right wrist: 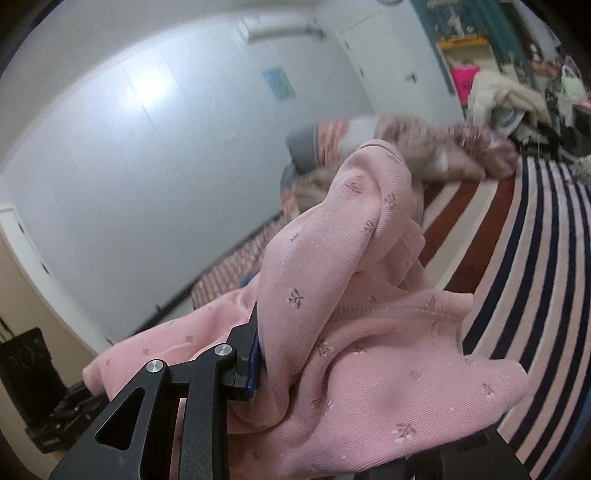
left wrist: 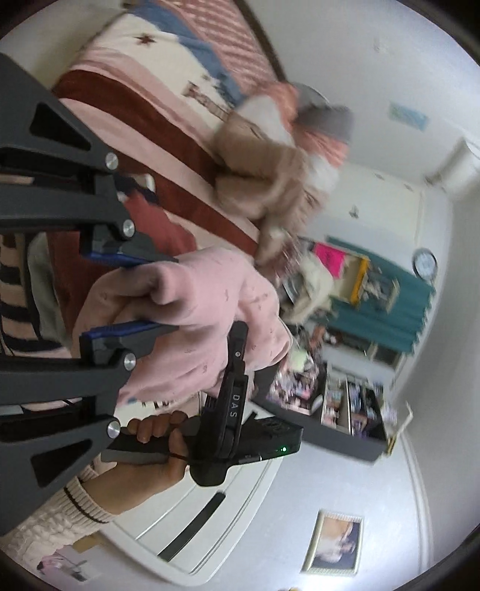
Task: Fold small clothes
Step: 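Lift the folded shirt with both grippers and carry it to the clothes pile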
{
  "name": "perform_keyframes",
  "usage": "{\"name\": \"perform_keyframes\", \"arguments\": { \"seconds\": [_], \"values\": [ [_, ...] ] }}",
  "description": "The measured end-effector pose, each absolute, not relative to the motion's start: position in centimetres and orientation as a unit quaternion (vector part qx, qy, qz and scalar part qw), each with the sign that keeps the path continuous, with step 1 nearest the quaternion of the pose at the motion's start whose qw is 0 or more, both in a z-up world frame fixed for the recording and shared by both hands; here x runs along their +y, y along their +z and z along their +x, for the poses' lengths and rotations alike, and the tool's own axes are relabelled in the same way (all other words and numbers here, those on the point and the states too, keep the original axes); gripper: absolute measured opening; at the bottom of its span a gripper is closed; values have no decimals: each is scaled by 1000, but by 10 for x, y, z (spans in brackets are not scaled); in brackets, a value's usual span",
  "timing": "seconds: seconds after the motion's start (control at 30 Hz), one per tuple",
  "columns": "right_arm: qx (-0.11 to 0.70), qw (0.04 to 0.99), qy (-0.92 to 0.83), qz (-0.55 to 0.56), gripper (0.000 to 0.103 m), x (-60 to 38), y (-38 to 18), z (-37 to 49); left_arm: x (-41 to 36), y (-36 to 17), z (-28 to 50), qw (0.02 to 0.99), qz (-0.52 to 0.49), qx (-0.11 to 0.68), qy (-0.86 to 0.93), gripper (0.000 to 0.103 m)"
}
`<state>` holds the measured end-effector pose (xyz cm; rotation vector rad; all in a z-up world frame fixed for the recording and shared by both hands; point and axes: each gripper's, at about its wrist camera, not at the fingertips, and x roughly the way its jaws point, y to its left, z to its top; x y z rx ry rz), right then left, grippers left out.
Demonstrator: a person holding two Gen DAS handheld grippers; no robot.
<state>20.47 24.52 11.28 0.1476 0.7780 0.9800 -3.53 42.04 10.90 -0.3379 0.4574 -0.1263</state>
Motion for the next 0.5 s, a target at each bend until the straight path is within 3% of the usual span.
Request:
{"name": "perform_keyframes", "arguments": {
  "seconds": [0.33, 0.47, 0.5],
  "values": [
    [431, 774, 460, 59, 33, 278, 39, 235, 443, 70, -15, 947, -193, 252, -47, 27],
    [431, 775, 460, 40, 50, 269, 39, 229, 437, 74, -13, 948, -192, 248, -51, 29],
    [430, 776, 460, 36, 56, 267, 40, 228, 435, 76, -14, 949, -190, 248, -50, 33]
  ]
}}
